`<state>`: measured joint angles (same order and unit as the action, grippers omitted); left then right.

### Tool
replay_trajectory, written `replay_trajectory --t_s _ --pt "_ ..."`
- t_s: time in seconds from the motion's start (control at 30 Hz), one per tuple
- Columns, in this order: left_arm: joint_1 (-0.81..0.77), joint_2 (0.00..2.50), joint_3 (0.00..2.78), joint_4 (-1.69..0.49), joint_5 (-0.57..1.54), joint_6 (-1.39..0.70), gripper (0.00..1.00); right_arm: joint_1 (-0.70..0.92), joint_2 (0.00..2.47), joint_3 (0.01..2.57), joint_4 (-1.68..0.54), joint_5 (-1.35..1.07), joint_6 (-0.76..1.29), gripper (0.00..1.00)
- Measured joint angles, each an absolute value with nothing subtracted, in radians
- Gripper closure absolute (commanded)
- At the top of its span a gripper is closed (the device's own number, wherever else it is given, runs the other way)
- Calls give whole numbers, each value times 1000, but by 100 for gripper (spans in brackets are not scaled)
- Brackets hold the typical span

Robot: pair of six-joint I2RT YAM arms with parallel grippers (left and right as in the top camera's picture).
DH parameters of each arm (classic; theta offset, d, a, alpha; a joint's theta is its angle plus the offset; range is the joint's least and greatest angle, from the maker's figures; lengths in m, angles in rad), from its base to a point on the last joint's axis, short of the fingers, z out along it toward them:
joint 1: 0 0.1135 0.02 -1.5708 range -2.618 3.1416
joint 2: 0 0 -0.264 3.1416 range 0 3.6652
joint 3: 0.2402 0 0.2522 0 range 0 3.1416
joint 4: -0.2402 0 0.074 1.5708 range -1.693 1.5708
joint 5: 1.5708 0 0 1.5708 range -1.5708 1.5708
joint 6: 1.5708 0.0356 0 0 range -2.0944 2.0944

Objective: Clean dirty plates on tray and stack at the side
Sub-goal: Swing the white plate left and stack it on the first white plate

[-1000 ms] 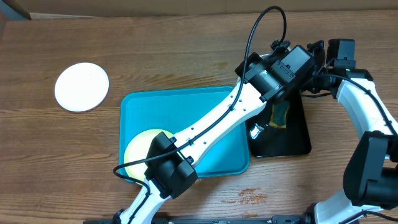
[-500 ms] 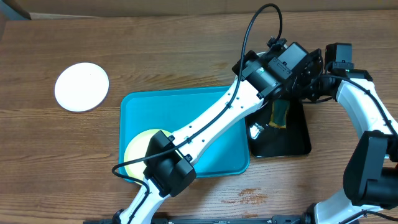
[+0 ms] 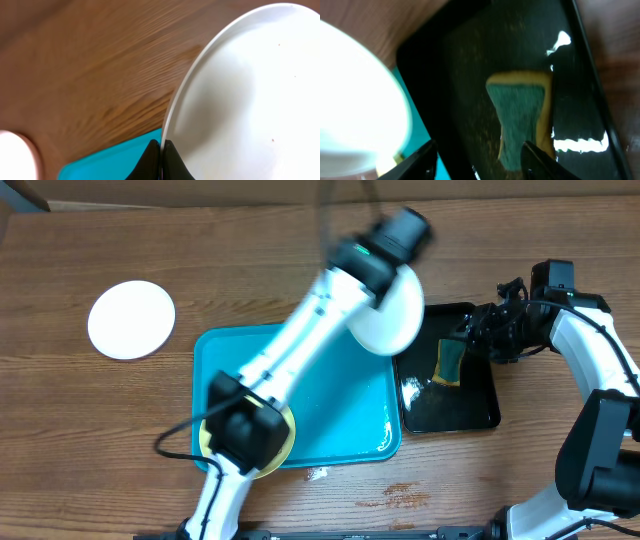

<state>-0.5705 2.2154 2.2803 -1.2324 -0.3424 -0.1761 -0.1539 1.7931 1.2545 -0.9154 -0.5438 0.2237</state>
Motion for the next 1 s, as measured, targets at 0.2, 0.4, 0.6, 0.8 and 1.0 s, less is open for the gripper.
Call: replay_trajectory --t_s 0.2,0.4,0.6,0.8,1.0 --pt "-209 2138 2286 -1331 -110 -255 96 -123 1793 1254 -959 -527 213 36" --pt "132 2128 2292 -1427 -35 -306 96 -84 1793 1250 -952 -505 209 31" --pt "366 2131 2292 -1427 -13 -361 96 -56 1793 1217 -925 -483 209 28" --pt "505 2169 2292 -1426 -19 -379 96 -31 1794 1182 -916 -461 209 28" --pt "545 2260 2292 -1425 -47 -387 96 -22 1794 1181 -916 -455 209 28"
